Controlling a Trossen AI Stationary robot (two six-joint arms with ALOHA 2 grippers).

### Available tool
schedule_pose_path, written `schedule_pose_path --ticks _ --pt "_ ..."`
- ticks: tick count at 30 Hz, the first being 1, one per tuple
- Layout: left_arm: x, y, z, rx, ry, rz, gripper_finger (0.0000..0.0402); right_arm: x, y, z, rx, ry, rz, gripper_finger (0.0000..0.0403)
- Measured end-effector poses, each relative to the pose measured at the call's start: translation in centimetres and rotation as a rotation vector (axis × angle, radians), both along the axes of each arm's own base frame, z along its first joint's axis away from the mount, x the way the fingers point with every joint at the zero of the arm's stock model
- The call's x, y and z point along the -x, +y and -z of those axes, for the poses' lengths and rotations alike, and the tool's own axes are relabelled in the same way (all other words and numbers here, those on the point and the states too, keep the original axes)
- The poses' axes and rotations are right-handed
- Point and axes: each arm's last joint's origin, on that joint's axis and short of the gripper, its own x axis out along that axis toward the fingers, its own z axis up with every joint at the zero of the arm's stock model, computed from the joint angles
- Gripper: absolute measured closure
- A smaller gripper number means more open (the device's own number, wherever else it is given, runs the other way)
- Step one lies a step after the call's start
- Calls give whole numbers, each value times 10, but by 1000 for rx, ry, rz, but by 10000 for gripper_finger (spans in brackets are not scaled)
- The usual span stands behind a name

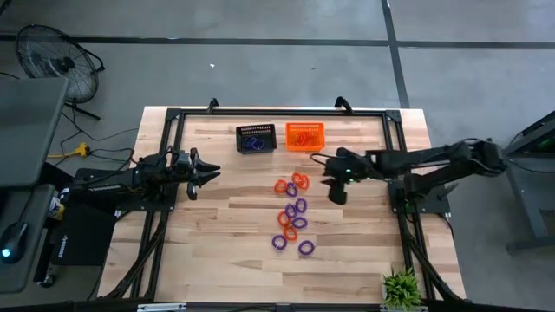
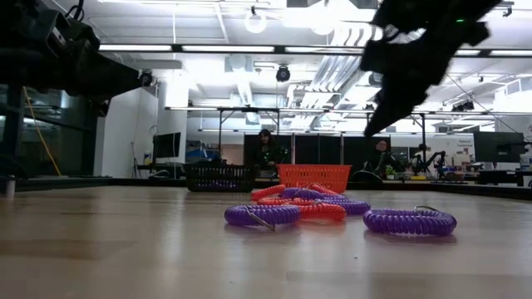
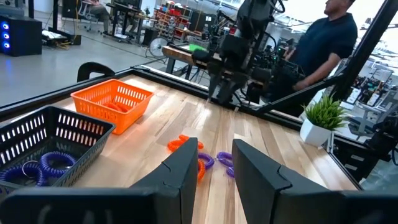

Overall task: Sort spring keychains
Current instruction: Put the orange spring keychain into the orange bin

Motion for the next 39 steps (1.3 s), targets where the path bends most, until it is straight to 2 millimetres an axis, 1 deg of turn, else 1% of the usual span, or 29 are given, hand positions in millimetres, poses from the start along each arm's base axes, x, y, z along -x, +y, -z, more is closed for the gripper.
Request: schedule_pose_path --ticks 5,10,13,17,19,21,25,30,35,39 --pt "0 0 0 0 0 0 302 -31 -2 13 -97 66 112 283" --pt "0 0 0 0 0 0 302 -50 -8 32 -216 126 294 283" --pt "0 0 0 0 0 0 302 -57 -14 41 -303 140 418 283" --pt "0 0 0 0 0 0 302 -61 -23 49 -412 139 610 283" --pt "0 0 0 0 0 0 302 -61 -28 50 -467 133 691 283" --pt "0 0 0 0 0 0 302 -61 -32 50 -513 126 737 283" --pt "0 0 0 0 0 0 302 -60 -40 50 -576 121 795 283" --pt "0 0 0 0 0 0 302 -58 -48 50 -631 126 809 276" --pt "0 0 0 0 0 0 302 -57 -50 50 -666 135 794 252" --pt "0 0 0 0 0 0 302 -61 -49 46 -699 142 727 229"
